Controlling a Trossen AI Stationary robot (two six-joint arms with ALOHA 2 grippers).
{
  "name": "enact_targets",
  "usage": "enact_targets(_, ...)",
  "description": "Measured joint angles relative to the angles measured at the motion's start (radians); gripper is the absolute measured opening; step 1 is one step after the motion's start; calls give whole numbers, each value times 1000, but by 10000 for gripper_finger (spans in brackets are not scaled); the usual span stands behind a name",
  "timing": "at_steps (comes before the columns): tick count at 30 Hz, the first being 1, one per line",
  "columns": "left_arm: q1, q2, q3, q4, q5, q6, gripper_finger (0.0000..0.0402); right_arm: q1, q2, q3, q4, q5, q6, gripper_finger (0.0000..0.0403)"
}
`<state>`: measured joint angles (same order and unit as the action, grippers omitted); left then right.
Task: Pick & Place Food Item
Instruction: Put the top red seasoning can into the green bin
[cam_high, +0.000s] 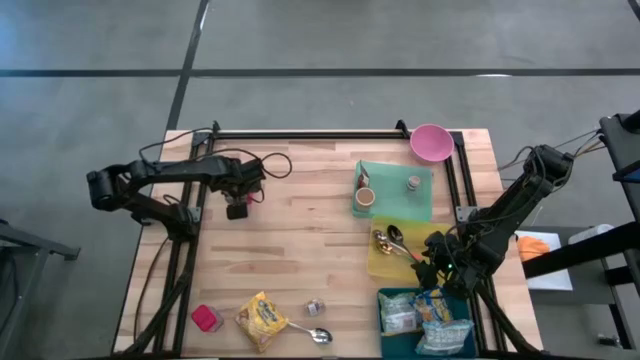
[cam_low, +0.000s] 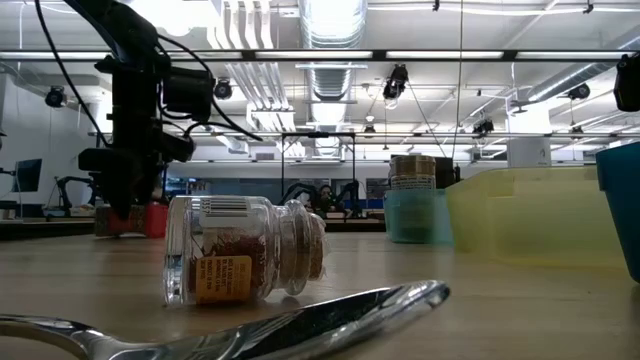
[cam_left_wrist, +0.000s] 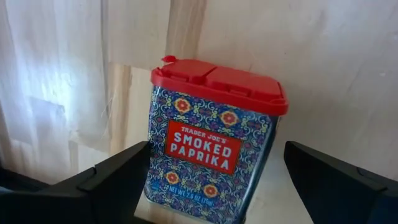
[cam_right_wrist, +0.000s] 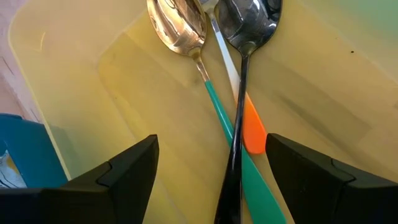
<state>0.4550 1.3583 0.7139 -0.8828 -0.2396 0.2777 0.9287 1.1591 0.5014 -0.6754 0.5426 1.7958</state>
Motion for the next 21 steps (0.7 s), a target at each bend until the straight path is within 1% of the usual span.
enact_targets(4, 9, 13, 0, 24, -3, 33, 372, 0, 0, 0, 2, 0, 0, 290)
enact_targets(11, 13, 36, 0, 43, 5, 40, 372, 0, 0, 0, 2, 0, 1, 290)
enact_targets(19, 13, 98, 0, 75, 33, 40, 372, 0, 0, 0, 3, 0, 2, 290)
enact_targets(21, 13, 117, 0, 82, 57, 37, 372, 0, 0, 0, 4, 0, 0, 290)
